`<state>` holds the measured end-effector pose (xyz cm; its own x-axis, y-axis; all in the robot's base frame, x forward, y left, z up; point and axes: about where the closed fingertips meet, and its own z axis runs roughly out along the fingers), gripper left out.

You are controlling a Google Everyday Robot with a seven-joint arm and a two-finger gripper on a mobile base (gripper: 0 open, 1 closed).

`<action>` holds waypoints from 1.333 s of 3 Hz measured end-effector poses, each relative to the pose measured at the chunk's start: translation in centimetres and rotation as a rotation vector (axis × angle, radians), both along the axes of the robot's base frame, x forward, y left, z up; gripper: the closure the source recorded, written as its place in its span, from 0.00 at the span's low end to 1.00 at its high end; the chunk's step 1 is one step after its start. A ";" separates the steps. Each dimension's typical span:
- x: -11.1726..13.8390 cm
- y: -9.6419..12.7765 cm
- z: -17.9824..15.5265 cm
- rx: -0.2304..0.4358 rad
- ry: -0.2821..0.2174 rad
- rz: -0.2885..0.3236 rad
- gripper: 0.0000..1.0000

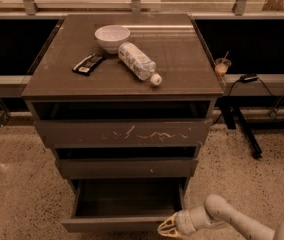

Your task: Close bottom drawer

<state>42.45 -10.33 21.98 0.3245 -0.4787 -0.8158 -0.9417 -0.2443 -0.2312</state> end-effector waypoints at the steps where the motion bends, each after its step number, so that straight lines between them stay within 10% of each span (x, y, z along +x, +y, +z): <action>1: -0.9 0.6 -1.2 -0.049 0.001 0.058 0.96; 2: -1.6 0.8 -5.0 -0.166 0.050 0.039 1.00; 4: 1.0 -0.4 -7.4 -0.148 0.124 -0.338 1.00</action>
Offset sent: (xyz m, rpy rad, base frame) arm -0.0025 -0.0017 -0.1017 -0.3644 0.1066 -0.0904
